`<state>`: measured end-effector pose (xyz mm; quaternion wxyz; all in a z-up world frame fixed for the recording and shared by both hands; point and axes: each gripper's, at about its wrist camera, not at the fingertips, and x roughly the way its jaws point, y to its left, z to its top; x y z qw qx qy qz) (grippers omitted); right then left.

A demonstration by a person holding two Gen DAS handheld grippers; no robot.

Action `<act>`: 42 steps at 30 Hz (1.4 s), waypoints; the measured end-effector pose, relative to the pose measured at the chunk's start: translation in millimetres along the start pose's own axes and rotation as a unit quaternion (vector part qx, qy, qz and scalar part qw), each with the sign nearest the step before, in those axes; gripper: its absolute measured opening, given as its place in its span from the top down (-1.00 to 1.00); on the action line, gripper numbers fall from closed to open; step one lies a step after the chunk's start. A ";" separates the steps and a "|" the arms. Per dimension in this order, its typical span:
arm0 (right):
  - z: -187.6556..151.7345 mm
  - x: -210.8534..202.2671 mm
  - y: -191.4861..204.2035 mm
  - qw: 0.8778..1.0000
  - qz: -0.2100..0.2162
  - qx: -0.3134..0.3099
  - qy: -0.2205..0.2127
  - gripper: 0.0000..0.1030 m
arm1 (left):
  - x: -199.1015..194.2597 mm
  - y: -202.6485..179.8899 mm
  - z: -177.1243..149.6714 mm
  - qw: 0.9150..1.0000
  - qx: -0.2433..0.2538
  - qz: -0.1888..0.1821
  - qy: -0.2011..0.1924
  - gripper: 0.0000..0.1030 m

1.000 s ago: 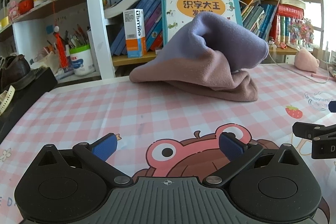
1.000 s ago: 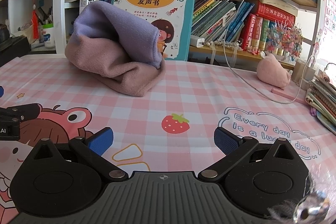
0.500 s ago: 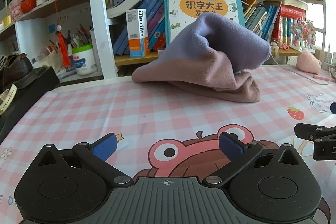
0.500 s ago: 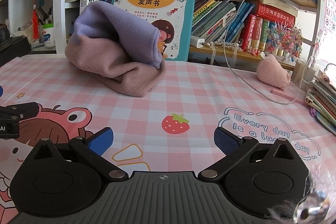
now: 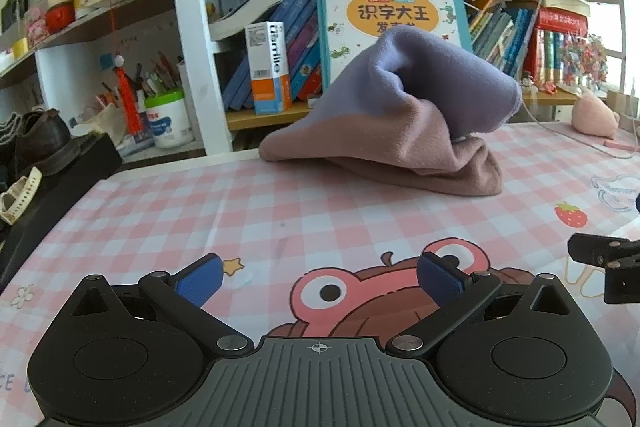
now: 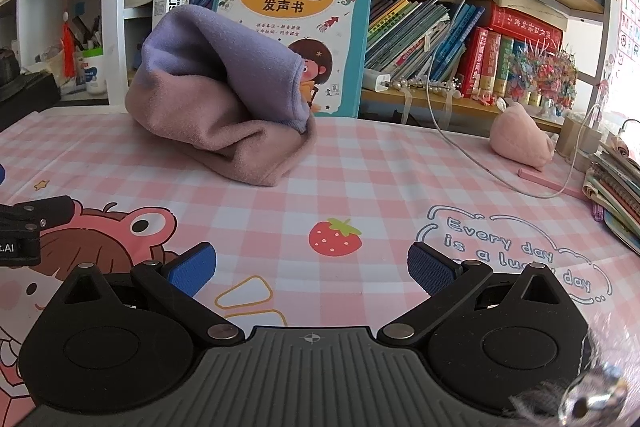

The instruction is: Fold clothes

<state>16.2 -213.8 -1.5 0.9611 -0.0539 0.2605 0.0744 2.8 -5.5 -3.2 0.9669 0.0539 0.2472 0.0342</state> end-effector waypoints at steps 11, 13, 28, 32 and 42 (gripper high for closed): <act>-2.1 -4.5 20.0 0.998 -0.014 -0.060 -0.015 -1.00 | -4.7 5.2 -0.9 1.000 -0.013 -0.007 -0.013 -1.00; -1.7 -5.2 18.3 0.998 -0.013 -0.057 -0.019 -1.00 | -3.8 7.0 -0.8 1.000 -0.019 -0.009 -0.010 -1.00; -1.6 -8.4 8.6 0.999 0.011 -0.026 -0.026 -1.00 | 4.5 8.6 0.1 0.999 -0.024 -0.013 0.017 -1.00; -2.9 -11.9 15.1 0.998 0.001 -0.047 -0.037 -1.00 | 3.5 3.9 0.5 1.000 -0.011 -0.012 0.015 -1.00; -6.4 -30.2 13.6 0.994 0.030 -0.053 -0.093 -1.00 | -9.3 2.2 0.1 1.000 -0.004 -0.006 -0.022 -1.00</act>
